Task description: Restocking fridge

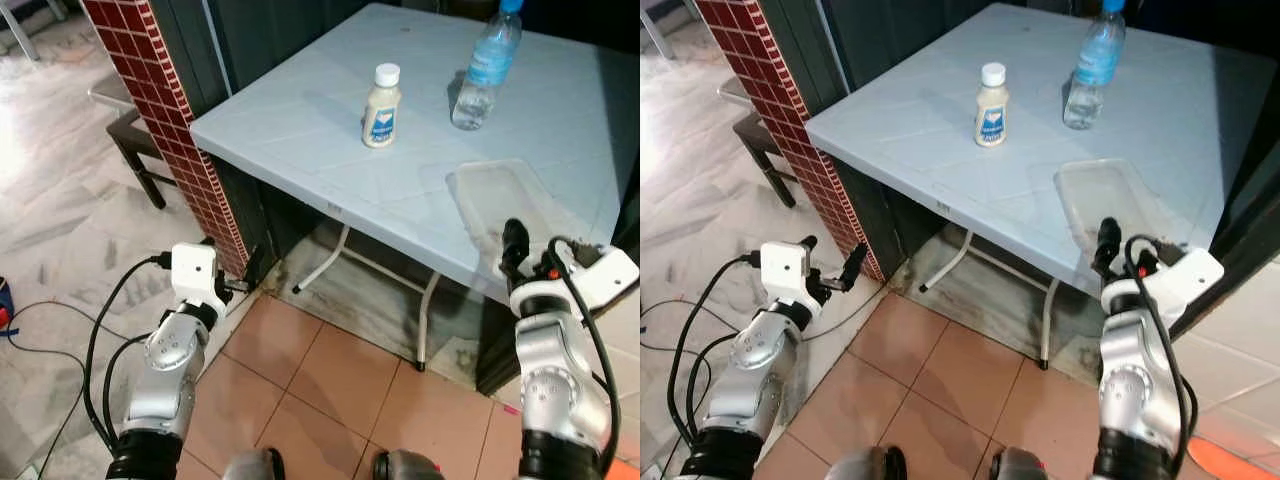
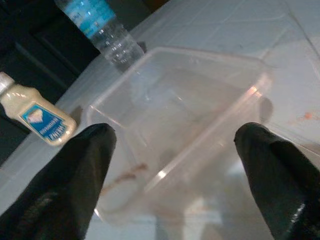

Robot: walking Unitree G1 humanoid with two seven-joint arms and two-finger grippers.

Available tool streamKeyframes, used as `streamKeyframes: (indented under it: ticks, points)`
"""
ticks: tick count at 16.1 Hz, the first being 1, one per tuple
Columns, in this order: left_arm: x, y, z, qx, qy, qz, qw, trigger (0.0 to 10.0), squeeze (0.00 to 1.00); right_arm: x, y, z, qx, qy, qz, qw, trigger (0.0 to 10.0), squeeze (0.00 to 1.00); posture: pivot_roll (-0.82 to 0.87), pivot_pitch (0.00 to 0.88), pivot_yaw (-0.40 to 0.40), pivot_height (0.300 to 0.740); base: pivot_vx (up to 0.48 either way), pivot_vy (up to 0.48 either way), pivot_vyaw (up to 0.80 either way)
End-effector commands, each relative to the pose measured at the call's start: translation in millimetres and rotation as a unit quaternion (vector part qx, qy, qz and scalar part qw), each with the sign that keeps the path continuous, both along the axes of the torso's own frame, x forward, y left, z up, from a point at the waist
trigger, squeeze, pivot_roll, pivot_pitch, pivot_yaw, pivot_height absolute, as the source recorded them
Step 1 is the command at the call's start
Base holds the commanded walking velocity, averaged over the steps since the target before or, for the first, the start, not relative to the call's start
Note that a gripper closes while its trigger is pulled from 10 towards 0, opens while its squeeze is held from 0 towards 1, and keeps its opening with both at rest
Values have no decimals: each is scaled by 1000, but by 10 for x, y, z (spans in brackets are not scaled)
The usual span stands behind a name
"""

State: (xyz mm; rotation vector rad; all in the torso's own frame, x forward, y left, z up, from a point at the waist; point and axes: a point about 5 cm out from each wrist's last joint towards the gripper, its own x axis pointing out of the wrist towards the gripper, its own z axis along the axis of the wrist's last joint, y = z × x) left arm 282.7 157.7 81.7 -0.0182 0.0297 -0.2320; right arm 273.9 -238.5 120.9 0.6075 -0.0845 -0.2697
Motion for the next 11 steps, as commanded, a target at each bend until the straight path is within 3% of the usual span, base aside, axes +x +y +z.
streamKeyframes:
  ticks: [1,3,5,11]
  points:
    - [-10,53,9,10,-1,2,1000,10000,0,43,-13,-5,15,-4,-4,1000,0,0,-8,75,109,740,0,0,0]
    - [-14,61,15,12,-2,2,1000,10000,0,93,-35,0,24,-8,-7,1000,0,0,-4,77,108,740,0,0,0]
    - [-23,64,20,15,-3,2,1000,10000,0,128,-118,-38,64,-5,-24,998,0,0,3,77,104,740,0,0,0]
    - [-40,99,30,18,-5,7,1000,10000,0,266,-164,11,71,-14,-15,997,0,0,24,78,92,740,0,0,0]
